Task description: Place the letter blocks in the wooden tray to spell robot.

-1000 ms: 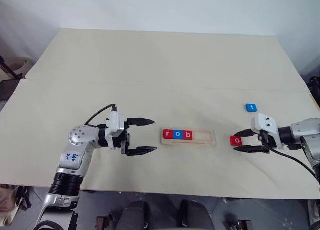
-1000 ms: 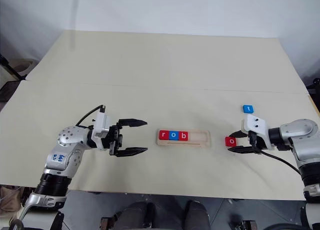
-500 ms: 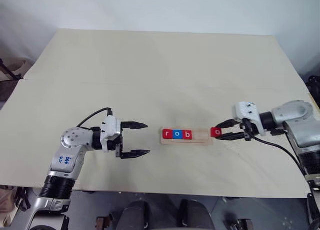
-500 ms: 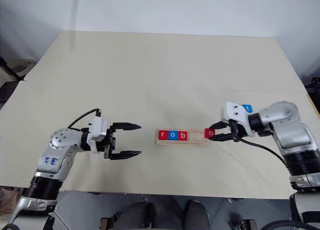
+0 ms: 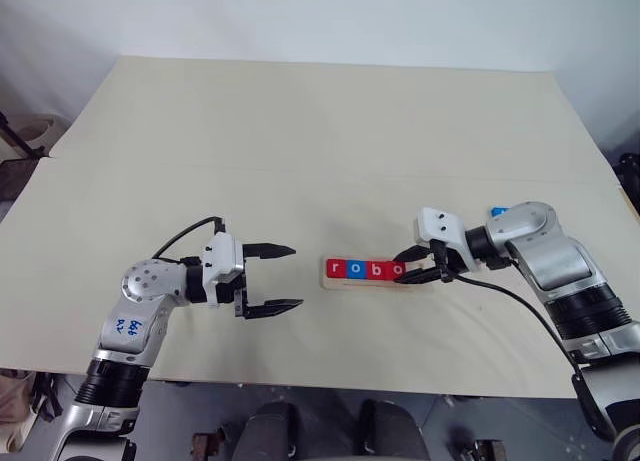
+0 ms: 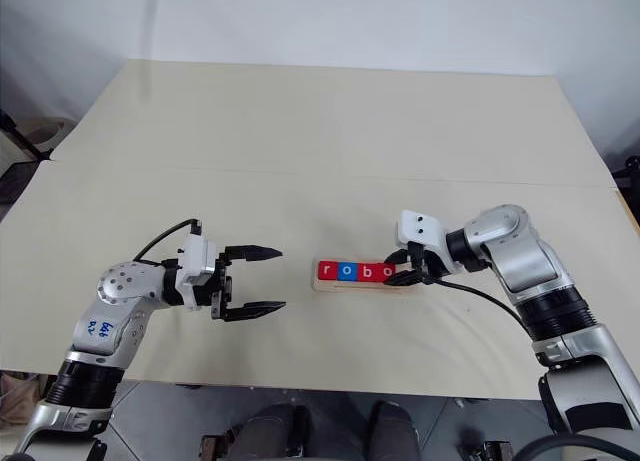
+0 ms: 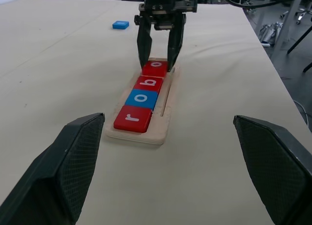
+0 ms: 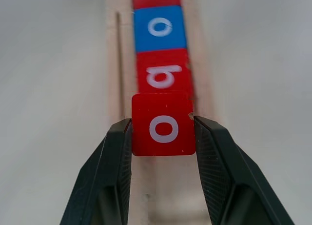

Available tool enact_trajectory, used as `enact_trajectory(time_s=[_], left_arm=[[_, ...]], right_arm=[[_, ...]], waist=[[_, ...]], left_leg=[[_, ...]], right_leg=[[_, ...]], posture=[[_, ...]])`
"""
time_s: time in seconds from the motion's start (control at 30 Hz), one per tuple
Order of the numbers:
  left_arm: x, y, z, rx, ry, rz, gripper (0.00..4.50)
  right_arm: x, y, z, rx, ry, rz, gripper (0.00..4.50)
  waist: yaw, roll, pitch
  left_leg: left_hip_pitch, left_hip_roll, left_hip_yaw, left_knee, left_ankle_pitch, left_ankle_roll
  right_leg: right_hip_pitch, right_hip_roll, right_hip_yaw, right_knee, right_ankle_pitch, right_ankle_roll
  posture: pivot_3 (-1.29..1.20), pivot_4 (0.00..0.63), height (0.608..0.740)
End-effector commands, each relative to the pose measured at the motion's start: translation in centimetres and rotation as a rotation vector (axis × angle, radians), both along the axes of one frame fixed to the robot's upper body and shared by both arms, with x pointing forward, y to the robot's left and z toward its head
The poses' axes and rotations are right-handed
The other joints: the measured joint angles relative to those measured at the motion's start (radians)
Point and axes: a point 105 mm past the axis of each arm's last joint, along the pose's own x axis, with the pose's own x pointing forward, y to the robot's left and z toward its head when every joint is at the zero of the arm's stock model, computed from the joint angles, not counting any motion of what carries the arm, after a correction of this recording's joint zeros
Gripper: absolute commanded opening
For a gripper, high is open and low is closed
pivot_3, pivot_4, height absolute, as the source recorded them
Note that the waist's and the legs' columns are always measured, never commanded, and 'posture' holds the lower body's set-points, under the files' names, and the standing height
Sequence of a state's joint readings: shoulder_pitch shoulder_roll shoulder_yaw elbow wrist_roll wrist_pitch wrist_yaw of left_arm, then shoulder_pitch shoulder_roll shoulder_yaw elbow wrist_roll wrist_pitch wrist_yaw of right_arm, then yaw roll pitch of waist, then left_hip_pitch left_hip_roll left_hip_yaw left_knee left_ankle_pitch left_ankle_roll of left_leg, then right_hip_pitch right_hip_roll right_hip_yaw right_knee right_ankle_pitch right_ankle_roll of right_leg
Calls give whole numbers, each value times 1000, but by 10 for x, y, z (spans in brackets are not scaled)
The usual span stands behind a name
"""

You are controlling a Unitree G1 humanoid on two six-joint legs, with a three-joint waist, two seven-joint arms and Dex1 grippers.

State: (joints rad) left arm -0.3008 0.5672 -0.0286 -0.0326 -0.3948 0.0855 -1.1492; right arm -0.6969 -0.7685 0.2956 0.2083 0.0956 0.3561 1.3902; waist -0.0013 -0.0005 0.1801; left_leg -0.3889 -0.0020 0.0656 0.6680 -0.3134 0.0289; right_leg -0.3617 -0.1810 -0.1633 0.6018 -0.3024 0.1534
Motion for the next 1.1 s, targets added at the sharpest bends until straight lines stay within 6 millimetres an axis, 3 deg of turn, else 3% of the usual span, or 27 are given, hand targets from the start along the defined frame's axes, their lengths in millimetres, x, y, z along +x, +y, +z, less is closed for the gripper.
enact_trajectory(time_s=[0.03, 0.3, 0.6, 0.8, 0.83, 0.9, 1.1], left_arm=[[-3, -1, 8, -5, -38, -5, 4500], [-3, -2, 10, -14, -45, 2, 4500], [-3, -3, 10, -16, -46, 3, 4500], [-3, -2, 9, -14, -42, 1, 4500], [-2, -3, 9, -15, -42, 0, 4500], [-1, -3, 10, -16, -43, -1, 4500], [0, -4, 10, -15, -44, -6, 4500]], right_arm=[[3, 2, 8, 3, -35, 14, 1455], [5, 1, 8, 1, -38, 7, 1455], [2, 2, 22, 61, -54, 1, 4475], [-2, -21, 26, 52, -66, -58, 4475], [-2, -26, 23, 47, -65, -74, 4302], [-3, -31, 20, 40, -63, -95, 3884], [-1, -30, 4, 30, -47, -115, 1858]], waist=[[0, 0, 0], [0, 0, 0], [0, 0, 0], [4, 0, 0], [3, 0, 0], [1, 0, 0], [-2, 0, 0]], left_leg=[[0, 0, 0, 0, 0, 0], [0, 0, 0, 0, 0, 0], [0, 0, 0, 0, 0, 0], [0, 0, 0, 0, 0, 0], [0, 0, 0, 0, 0, 0], [0, 0, 0, 0, 0, 0], [0, 0, 1, 0, 0, 0]], right_leg=[[0, 0, 0, 0, 0, 0], [0, 0, 0, 0, 0, 0], [0, 0, 0, 0, 0, 0], [0, 0, 0, 0, 0, 0], [0, 0, 0, 0, 0, 0], [0, 0, 0, 0, 0, 0], [0, 0, 1, 0, 0, 0]], posture=[[0, 150, 740], [0, 150, 740], [0, 150, 740], [0, 150, 740], [0, 150, 740], [0, 150, 740], [0, 150, 740]])
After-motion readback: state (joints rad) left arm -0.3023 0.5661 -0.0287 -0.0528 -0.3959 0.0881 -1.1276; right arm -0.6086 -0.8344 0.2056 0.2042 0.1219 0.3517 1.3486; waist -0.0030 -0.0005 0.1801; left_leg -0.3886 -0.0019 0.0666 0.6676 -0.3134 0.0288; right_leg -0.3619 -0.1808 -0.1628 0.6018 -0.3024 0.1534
